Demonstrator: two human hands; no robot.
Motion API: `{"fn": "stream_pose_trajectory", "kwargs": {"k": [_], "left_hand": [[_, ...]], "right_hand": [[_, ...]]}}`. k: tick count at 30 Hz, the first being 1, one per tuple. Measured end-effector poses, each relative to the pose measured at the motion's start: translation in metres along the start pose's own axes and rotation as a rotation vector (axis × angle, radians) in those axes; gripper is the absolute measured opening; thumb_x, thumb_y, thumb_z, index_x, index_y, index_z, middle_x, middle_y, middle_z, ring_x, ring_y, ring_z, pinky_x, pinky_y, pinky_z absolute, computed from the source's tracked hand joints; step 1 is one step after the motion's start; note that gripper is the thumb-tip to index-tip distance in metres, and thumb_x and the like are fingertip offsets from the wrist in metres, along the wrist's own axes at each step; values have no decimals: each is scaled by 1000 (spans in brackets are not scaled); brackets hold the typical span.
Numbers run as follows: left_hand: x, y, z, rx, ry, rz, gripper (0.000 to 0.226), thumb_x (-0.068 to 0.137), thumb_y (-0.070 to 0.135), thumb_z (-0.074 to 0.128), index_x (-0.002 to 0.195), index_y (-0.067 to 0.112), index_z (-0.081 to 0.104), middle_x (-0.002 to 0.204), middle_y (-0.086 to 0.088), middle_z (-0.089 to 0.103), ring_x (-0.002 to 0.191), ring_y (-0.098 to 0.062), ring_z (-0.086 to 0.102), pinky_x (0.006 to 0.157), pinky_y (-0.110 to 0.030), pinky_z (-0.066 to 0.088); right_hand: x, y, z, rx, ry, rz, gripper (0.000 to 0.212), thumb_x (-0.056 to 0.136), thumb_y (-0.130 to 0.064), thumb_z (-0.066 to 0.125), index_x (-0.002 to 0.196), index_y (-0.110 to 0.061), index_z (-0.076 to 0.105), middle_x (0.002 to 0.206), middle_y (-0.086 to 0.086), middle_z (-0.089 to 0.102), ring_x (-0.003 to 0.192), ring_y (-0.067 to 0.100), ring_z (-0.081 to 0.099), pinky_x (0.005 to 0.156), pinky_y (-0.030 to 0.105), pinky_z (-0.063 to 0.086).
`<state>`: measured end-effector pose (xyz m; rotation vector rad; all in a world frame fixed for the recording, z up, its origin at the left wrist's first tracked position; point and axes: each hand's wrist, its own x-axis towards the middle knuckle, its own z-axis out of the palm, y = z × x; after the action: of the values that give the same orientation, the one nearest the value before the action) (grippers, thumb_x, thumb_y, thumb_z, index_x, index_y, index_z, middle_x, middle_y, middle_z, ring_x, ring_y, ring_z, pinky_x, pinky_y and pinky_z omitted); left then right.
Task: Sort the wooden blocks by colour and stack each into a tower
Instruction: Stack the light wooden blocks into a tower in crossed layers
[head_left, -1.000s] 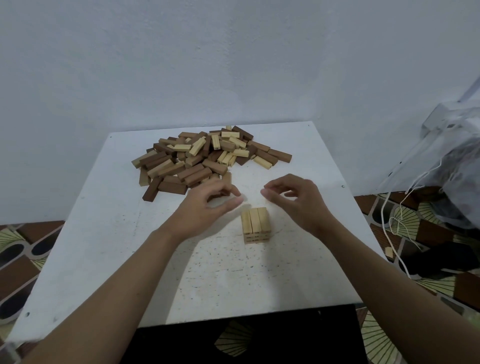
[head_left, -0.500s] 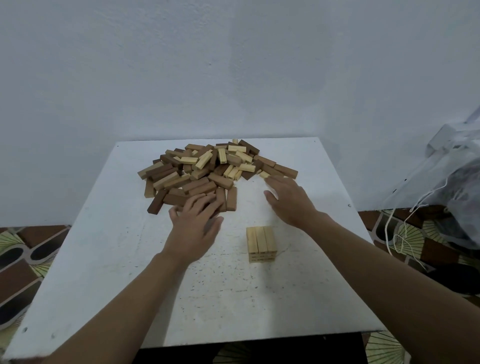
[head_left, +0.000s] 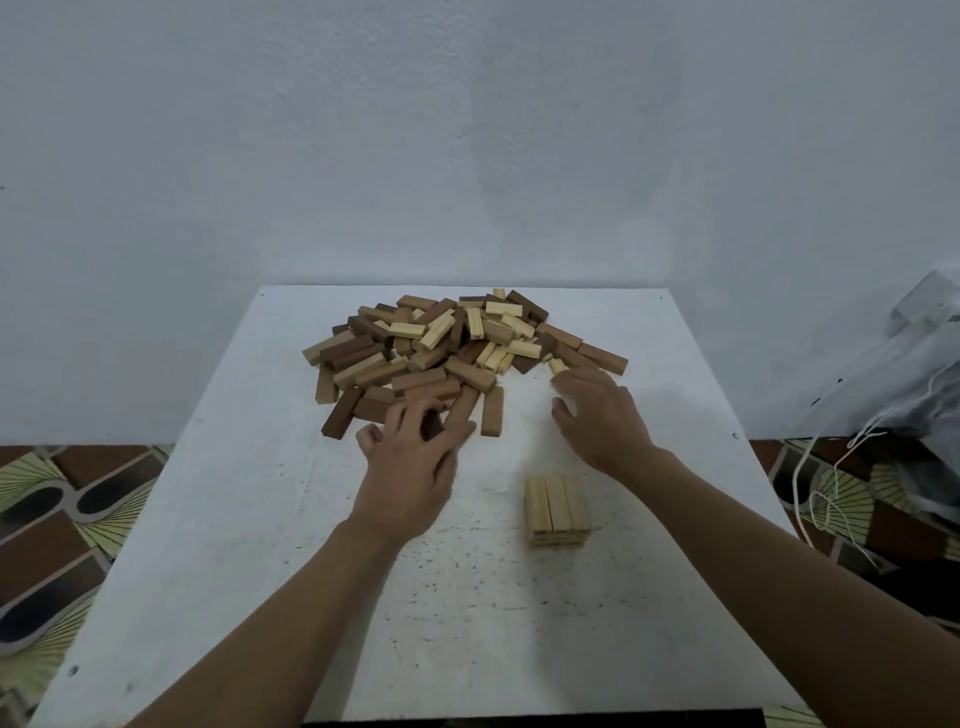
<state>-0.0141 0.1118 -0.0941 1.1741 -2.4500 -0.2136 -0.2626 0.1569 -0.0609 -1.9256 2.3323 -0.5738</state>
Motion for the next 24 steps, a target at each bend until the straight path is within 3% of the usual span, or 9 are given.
{"fn": "stream_pose_trajectory", "kwargs": {"k": [3,6,11,14,15,17,20,24], "left_hand": [[1,-1,4,-23,58,-54,47,93,11,61,123,47,65,129,8,44,114,-15,38,78,-35,15],[2,-4,6,-84,137,-116,41,98,17,66,122,49,69,112,10,38,103,-10,32,77,-33,14],[3,-4,1,-214,123,-52,36,100,30,61,131,49,62,106,9,36,100,-10,39,77,-34,20],[0,-6,0,-296,100,-43,18,99,43,59,114,44,69,107,12,41,106,-9,43,80,-36,22],[-1,-7,0,-314,94,-49,17,98,47,59,111,44,70,108,13,42,108,-8,43,81,-36,22],[0,-8,2,-324,73,-60,22,95,54,61,112,44,70,108,15,43,110,-7,42,83,-36,22],[0,-5,1,-270,27,-42,32,90,64,61,115,46,67,110,16,41,112,-6,38,87,-37,23],[-2,-3,-3,-97,-48,79,32,97,61,54,128,55,59,128,10,41,125,-12,35,90,-37,20]], "right_hand": [[1,-6,-3,52,54,3,20,92,-14,60,102,-9,76,104,5,74,99,24,64,90,43,52],[1,-17,-9,139,12,5,18,89,-11,64,98,-13,80,99,-1,77,89,16,68,86,31,54],[6,-35,-22,334,-243,35,13,86,-12,70,89,-18,81,82,-8,76,78,5,69,85,31,58],[8,-47,-32,605,-494,83,10,89,-7,69,93,-11,77,80,1,77,76,13,75,78,27,60],[10,-49,-32,667,-497,84,10,91,-6,67,92,-9,76,80,3,77,75,15,75,73,26,60],[17,-47,-25,645,-330,71,12,92,-4,64,89,-8,75,79,4,76,70,17,74,68,28,57],[28,-31,-9,415,-83,2,12,90,-6,66,97,-10,75,93,1,73,81,16,67,78,30,56],[38,-13,7,121,-20,-124,30,91,-9,60,119,-11,68,122,6,62,110,25,54,93,42,47]]}}
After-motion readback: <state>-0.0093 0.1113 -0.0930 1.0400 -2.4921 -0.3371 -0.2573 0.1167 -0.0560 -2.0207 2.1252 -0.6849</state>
